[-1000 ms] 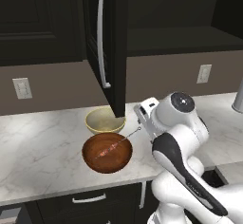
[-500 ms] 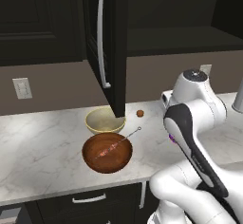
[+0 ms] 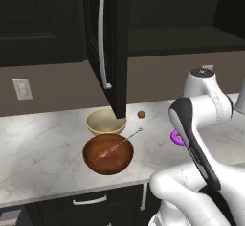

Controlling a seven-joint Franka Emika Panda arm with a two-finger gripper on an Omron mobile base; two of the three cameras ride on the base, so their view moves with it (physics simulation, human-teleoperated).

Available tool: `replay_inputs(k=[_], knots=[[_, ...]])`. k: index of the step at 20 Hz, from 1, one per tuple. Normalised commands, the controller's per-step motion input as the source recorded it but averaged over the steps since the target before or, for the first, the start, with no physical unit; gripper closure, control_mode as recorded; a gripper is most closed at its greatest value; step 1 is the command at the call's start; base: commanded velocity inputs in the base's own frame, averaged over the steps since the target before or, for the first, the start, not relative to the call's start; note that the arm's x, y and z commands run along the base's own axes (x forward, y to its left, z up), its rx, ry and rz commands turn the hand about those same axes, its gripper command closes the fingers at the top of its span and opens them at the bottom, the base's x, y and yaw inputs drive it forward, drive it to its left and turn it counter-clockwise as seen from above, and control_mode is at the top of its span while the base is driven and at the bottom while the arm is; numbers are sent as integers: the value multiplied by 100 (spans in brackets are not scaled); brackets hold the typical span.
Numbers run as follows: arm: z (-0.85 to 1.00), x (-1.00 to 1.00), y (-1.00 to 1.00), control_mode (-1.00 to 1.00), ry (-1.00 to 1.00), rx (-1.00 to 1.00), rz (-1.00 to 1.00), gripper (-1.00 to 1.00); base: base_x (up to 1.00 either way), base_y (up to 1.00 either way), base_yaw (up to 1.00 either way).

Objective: Pick both bowls and place them on the counter. Then place the kebab skewer in one bowl and place the donut in the other bowl.

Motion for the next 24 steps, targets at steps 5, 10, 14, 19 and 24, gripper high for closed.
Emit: replay_inputs(k=[5, 10, 14, 19, 24], knots=[[-32, 1, -40, -100, -21, 0, -47, -100, 0, 0, 0], [-35, 22, -33, -100, -6, 0, -46, -100, 0, 0, 0], [-23, 51, -7, -100, 1, 0, -36, -100, 0, 0, 0], [-20, 40, -21, -100, 8, 7, -25, -100, 0, 0, 0], [-26, 34, -22, -100, 6, 11, -16, -100, 0, 0, 0]])
